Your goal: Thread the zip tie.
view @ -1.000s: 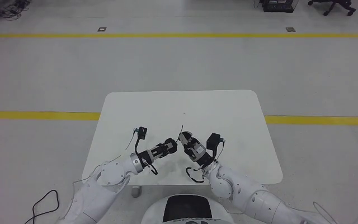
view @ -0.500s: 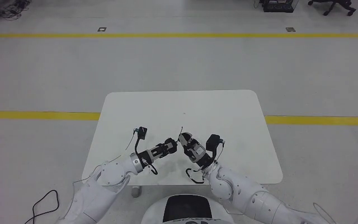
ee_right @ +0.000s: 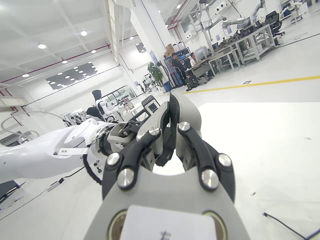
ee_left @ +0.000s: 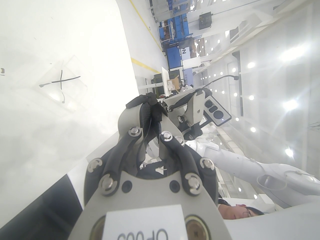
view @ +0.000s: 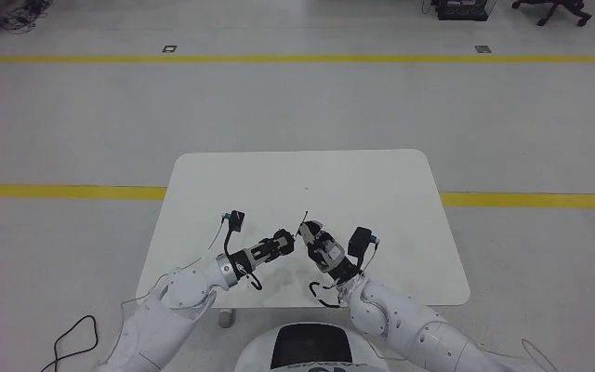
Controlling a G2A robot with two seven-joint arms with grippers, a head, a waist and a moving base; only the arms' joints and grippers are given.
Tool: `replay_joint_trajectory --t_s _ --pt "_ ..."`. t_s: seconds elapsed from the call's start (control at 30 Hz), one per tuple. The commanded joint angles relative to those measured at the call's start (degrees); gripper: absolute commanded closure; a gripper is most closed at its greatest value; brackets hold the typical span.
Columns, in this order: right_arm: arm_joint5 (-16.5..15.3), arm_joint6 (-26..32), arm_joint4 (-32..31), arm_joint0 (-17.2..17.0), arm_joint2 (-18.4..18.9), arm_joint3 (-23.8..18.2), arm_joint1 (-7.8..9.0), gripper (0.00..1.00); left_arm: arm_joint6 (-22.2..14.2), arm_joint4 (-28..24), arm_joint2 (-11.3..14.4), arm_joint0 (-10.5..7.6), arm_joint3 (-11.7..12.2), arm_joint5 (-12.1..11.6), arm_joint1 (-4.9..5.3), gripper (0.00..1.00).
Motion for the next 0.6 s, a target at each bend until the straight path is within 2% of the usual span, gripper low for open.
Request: replay_joint_trajectory --t_s 0.0,0.17,0.3,0.43,0.57 --pt "0.0 0.0 0.0 0.0 0.0 0.0 0.0 1.0 0.0 0.0 0.0 0.0 0.0 0.0 0.0 1.0" --pt "0.0 0.0 -1.3 -0.2 0.5 -0.1 0.0 1.0 0.2 -0.7 0.7 0.25 -0.2 0.4 -0.13 1.0" --pt "0.0 -2.5 -2.7 -1.2 0.3 0.7 0.36 1.0 3.1 -2.0 0.9 1.71 -0.1 3.1 -0.2 1.0" --pt "0.0 -5.2 -2.8 -1.0 -1.4 1.2 0.88 1.0 4.5 -4.3 0.2 3.63 -1.5 5.4 -0.02 1.0" --pt "0.0 -6.2 -1.5 0.1 -3.7 1.6 1.3 1.0 4.1 -5.3 -0.6 5.42 -3.8 6.8 0.3 1.0"
